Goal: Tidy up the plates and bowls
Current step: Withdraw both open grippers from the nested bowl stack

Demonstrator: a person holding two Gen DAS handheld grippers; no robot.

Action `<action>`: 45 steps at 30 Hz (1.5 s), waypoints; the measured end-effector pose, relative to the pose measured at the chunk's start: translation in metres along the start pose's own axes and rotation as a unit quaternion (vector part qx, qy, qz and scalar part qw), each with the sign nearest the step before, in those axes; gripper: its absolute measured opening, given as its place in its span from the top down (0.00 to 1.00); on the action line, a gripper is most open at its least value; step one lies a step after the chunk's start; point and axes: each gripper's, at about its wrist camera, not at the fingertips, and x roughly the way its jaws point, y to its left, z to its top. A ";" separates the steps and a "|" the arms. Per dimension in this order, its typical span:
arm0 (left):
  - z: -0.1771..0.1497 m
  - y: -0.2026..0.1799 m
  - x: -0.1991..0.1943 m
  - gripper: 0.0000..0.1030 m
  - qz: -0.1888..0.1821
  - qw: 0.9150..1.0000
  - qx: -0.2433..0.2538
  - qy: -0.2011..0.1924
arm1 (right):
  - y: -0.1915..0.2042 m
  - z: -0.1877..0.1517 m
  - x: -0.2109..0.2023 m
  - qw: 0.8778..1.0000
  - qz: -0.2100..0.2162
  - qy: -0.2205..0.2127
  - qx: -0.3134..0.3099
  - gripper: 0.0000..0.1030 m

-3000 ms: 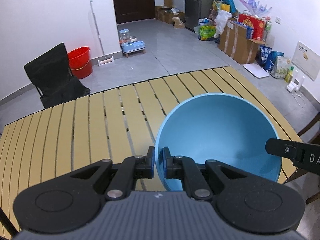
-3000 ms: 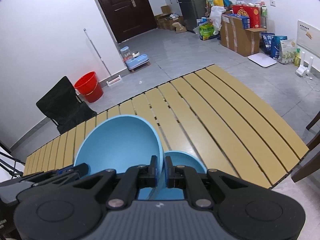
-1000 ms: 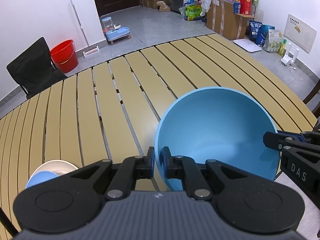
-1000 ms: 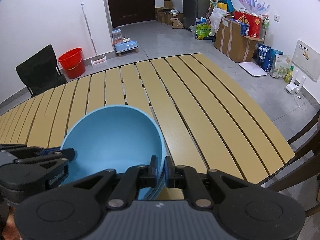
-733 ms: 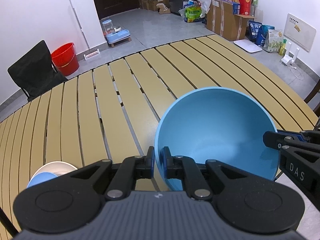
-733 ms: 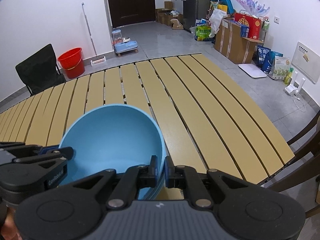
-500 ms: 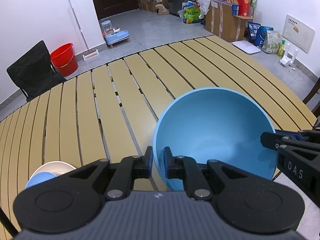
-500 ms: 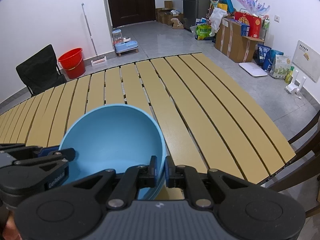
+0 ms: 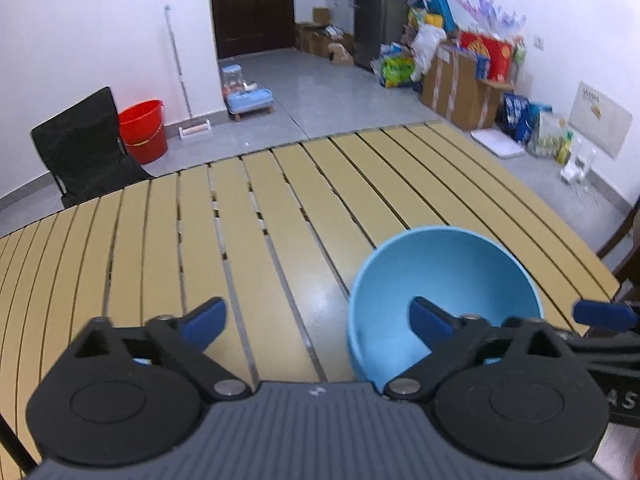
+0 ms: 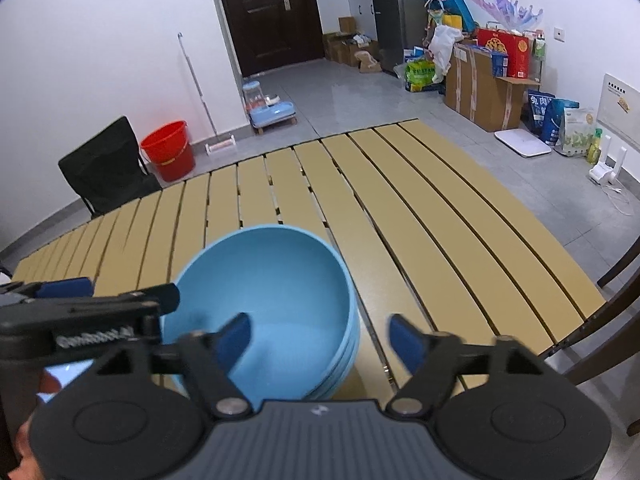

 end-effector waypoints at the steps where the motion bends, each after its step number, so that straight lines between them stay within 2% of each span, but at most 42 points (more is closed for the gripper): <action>1: -0.002 0.004 -0.004 0.00 -0.001 1.000 -0.005 -0.008 | -0.001 -0.002 -0.003 1.000 0.001 -0.003 0.004 0.13; 8: -0.022 0.034 -0.029 0.00 -0.006 0.997 -0.048 -0.053 | -0.014 -0.029 -0.024 0.998 0.028 -0.039 0.050 0.05; 9: -0.025 0.038 -0.032 0.00 -0.007 0.997 -0.052 -0.059 | -0.015 -0.035 -0.029 0.997 0.032 -0.048 0.052 0.02; 15: -0.050 0.047 -0.045 0.00 -0.001 0.995 -0.059 -0.079 | -0.013 -0.062 -0.049 0.992 0.058 -0.107 0.036 0.00; 19: -0.061 0.049 -0.052 0.00 -0.009 0.993 -0.069 -0.093 | -0.010 -0.073 -0.063 0.986 0.056 -0.158 0.013 0.00; 21: -0.066 0.051 -0.056 0.00 -0.013 0.992 -0.068 -0.101 | -0.011 -0.075 -0.064 0.984 0.051 -0.169 0.004 0.00; 25: -0.074 0.050 -0.061 0.00 -0.020 0.992 -0.062 -0.107 | -0.015 -0.078 -0.059 0.987 0.036 -0.158 0.014 0.00; 29: -0.078 0.050 -0.055 0.00 -0.029 0.994 -0.065 -0.087 | -0.019 -0.079 -0.053 0.989 0.061 -0.135 0.021 0.00; 32: -0.075 0.052 -0.051 0.00 -0.037 0.994 -0.070 -0.077 | -0.016 -0.075 -0.050 0.990 0.059 -0.130 0.011 0.00; 35: -0.074 0.055 -0.048 0.00 -0.056 0.993 -0.081 -0.068 | -0.017 -0.068 -0.049 0.990 0.058 -0.125 0.007 0.00; 39: -0.068 0.055 -0.043 0.00 -0.059 0.993 -0.084 -0.051 | -0.023 -0.057 -0.046 0.990 0.083 -0.111 0.008 0.00; 45: -0.045 0.053 -0.034 0.00 -0.093 0.990 -0.108 -0.018 | -0.031 -0.026 -0.028 0.994 0.082 -0.069 0.002 0.00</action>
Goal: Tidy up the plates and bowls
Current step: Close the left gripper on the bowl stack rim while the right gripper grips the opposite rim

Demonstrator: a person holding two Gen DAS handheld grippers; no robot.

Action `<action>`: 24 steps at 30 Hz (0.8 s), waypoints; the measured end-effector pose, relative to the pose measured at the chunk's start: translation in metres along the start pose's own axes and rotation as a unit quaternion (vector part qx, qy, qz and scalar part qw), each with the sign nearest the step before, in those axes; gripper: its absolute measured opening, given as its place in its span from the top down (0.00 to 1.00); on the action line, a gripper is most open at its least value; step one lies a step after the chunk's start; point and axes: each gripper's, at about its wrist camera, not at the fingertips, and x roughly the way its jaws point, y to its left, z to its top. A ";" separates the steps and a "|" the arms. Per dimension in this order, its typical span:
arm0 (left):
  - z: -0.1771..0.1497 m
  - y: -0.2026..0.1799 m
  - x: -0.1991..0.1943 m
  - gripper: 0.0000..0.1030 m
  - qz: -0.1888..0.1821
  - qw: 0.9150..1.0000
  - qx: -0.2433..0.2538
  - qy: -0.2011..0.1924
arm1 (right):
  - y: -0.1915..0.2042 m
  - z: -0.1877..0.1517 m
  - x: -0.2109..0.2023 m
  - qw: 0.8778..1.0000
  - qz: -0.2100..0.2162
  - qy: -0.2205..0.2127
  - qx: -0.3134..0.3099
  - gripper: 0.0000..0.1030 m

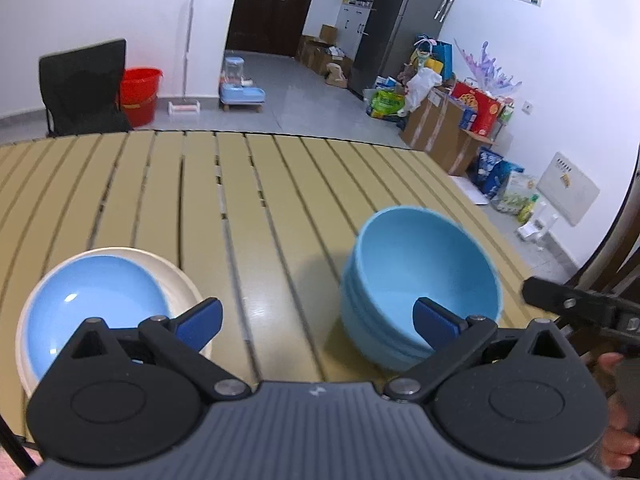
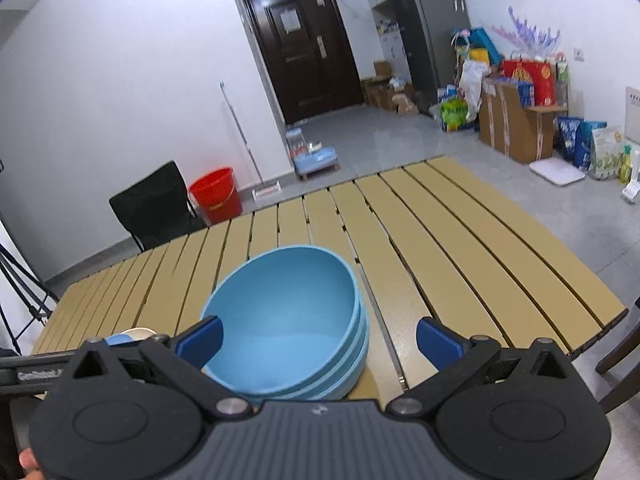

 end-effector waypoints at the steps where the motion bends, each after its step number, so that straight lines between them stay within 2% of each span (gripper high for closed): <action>1: 0.004 0.001 0.003 0.00 -0.003 1.000 -0.003 0.003 | -0.002 0.006 0.005 1.000 0.002 0.012 0.000 0.00; 9: 0.027 -0.007 0.034 0.00 0.003 0.999 -0.022 0.048 | -0.012 0.032 0.046 0.997 -0.010 0.072 0.008 0.04; 15: 0.033 -0.003 0.067 0.00 0.015 0.993 -0.057 0.106 | -0.022 0.038 0.076 0.993 -0.023 0.111 0.029 0.06; 19: 0.036 0.002 0.084 0.00 0.004 0.988 -0.084 0.128 | -0.023 0.042 0.090 0.991 -0.026 0.126 0.026 0.08; 21: 0.038 0.002 0.093 0.02 0.016 0.987 -0.082 0.138 | -0.025 0.042 0.097 0.990 -0.021 0.136 0.034 0.12; 24: 0.039 0.002 0.102 0.12 0.023 0.985 -0.080 0.151 | -0.029 0.040 0.106 0.987 -0.020 0.151 0.047 0.17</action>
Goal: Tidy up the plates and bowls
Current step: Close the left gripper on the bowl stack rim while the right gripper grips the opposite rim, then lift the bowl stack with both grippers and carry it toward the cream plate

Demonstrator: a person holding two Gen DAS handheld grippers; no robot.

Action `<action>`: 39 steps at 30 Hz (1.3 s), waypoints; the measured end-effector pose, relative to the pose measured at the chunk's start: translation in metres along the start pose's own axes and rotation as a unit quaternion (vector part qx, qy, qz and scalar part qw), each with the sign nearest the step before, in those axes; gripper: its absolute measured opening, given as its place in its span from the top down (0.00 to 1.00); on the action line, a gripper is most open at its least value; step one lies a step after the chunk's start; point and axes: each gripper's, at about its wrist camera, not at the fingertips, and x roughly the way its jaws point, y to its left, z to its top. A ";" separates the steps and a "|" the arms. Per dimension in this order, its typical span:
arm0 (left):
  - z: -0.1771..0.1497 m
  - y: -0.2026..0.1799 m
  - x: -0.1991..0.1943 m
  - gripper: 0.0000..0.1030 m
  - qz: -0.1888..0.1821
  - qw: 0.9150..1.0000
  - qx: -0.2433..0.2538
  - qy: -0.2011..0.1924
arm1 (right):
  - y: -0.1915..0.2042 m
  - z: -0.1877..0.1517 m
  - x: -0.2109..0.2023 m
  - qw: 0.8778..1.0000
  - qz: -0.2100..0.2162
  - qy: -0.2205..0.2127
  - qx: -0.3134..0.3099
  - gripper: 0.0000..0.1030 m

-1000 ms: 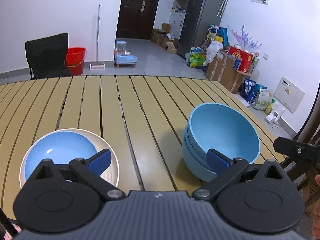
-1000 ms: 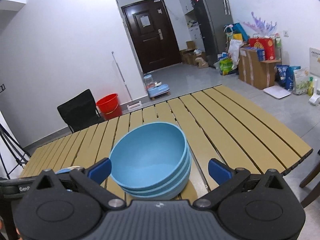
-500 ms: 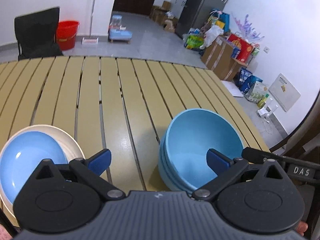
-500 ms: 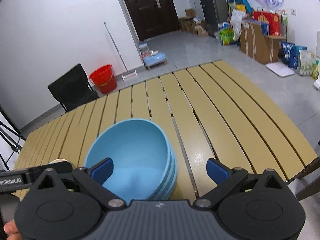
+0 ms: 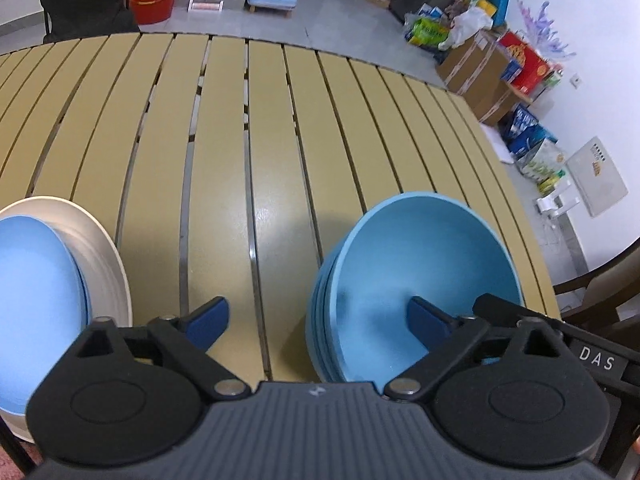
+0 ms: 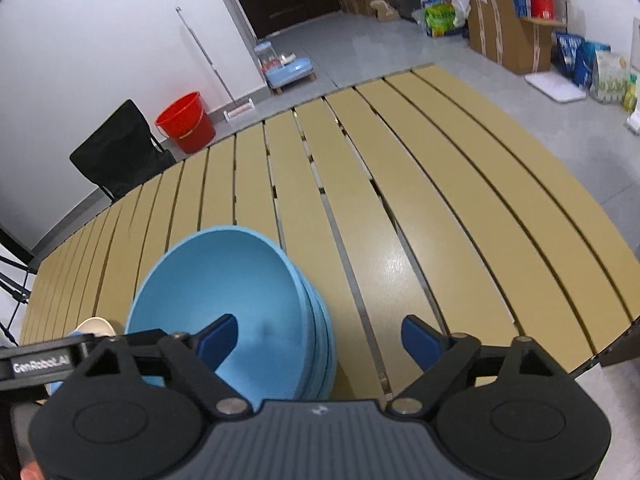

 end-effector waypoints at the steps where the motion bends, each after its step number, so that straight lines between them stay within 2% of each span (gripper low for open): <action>1: 0.000 -0.001 0.002 0.16 0.001 1.000 0.001 0.005 | -0.001 0.000 0.003 1.000 0.001 0.005 0.002 0.19; 10: 0.004 -0.007 0.021 0.40 -0.005 0.999 -0.002 0.038 | -0.003 -0.001 0.021 0.999 0.014 0.037 0.008 0.43; 15: 0.004 -0.007 0.028 0.45 -0.007 0.999 -0.007 0.050 | 0.001 -0.003 0.030 0.999 0.016 0.051 0.005 0.54; 17: 0.005 -0.008 0.030 0.47 -0.010 0.998 -0.008 0.055 | 0.000 -0.004 0.032 0.998 0.016 0.054 0.007 0.60; 19: 0.005 -0.008 0.033 0.50 -0.009 0.998 -0.005 0.057 | 0.001 -0.004 0.034 0.998 0.018 0.057 0.006 0.70; 21: 0.006 -0.009 0.034 0.52 -0.010 0.998 -0.003 0.059 | 0.001 -0.005 0.035 0.998 0.017 0.060 0.007 0.74; 24: 0.003 -0.010 0.035 0.62 -0.008 0.998 0.001 0.062 | 0.002 -0.004 0.036 0.998 0.018 0.060 0.010 0.75; 26: 0.002 -0.011 0.036 0.72 -0.004 0.998 0.002 0.063 | -0.004 -0.005 0.034 0.998 0.020 0.061 0.011 0.75; 39: 0.000 -0.011 0.036 0.73 -0.006 0.998 0.007 0.055 | -0.007 -0.007 0.032 0.998 0.026 0.056 0.010 0.76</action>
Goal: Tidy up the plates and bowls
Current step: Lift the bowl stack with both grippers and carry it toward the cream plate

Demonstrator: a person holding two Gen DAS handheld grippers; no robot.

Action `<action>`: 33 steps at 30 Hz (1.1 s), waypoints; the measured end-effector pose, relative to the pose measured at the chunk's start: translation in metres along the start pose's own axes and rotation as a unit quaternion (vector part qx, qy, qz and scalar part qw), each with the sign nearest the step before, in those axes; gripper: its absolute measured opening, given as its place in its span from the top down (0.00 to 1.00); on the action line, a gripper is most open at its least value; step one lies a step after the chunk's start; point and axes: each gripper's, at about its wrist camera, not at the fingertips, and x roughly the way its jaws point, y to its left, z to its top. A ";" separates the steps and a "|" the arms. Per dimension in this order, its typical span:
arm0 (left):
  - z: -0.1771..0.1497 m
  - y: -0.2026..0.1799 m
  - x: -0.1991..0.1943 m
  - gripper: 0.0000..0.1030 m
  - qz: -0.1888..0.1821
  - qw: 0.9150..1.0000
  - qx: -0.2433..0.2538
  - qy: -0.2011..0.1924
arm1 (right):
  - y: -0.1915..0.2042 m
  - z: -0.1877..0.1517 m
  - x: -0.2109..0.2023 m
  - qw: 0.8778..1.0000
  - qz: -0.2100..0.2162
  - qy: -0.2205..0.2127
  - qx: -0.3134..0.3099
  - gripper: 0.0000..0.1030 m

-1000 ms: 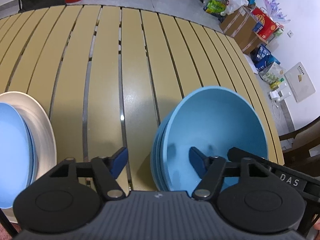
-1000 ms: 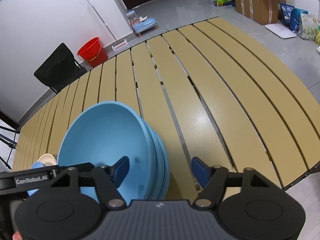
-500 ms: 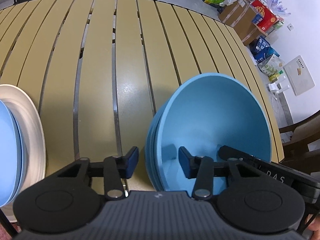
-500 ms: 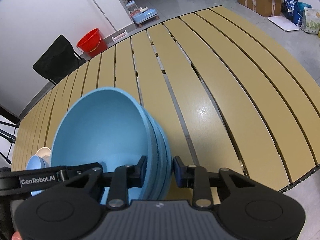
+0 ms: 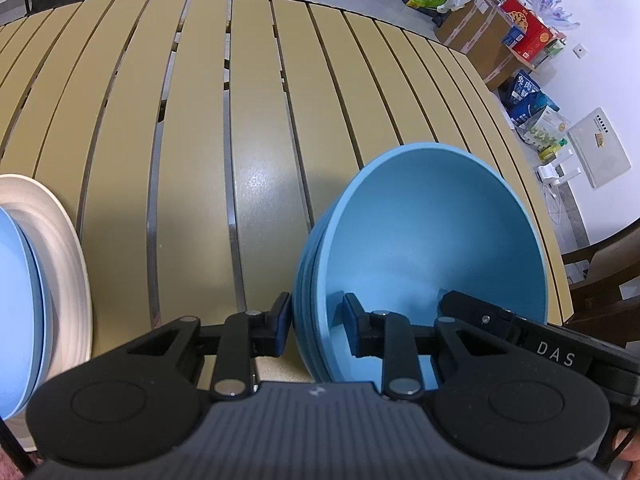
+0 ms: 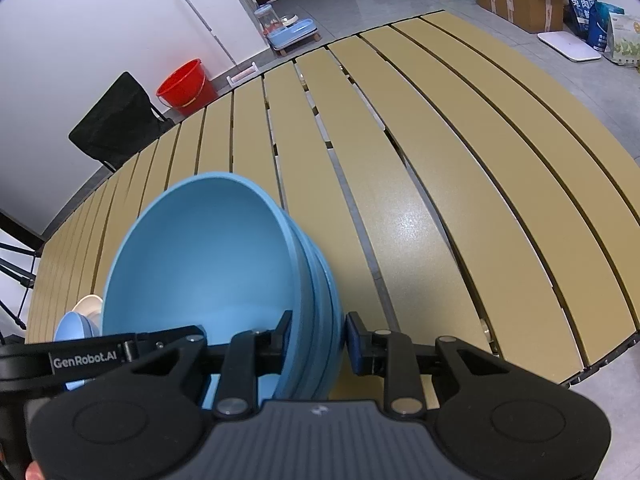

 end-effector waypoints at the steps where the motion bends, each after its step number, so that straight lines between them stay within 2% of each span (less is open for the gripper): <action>1: 0.000 0.002 0.000 0.73 0.000 1.000 0.000 0.000 | -0.001 -0.001 -0.002 1.000 0.001 -0.001 0.000 0.76; 13: -0.001 0.001 0.001 0.73 -0.004 1.000 0.000 0.002 | -0.007 -0.004 -0.007 1.000 0.009 -0.003 0.003 0.76; 16: 0.004 0.006 0.002 0.68 -0.003 1.000 -0.003 0.004 | -0.011 -0.003 -0.007 1.000 0.010 0.000 0.006 0.69; 17: 0.006 0.007 0.003 0.65 -0.002 1.000 -0.003 0.006 | -0.011 -0.002 -0.007 1.000 0.009 0.000 0.005 0.69; 20: 0.009 0.012 0.006 0.65 -0.013 1.000 -0.011 0.013 | -0.013 -0.002 -0.007 1.000 0.015 0.001 0.006 0.71; 21: 0.009 0.013 0.007 0.65 -0.017 1.000 -0.011 0.016 | -0.014 -0.002 -0.007 1.000 0.016 0.002 0.006 0.72; 23: 0.009 0.012 0.008 0.71 -0.027 0.999 -0.006 0.017 | -0.014 -0.002 -0.007 1.000 0.021 0.002 0.004 0.76; 33: 0.005 0.004 0.006 0.72 -0.015 1.000 0.008 0.012 | -0.012 -0.005 -0.010 1.000 0.019 -0.003 0.006 0.76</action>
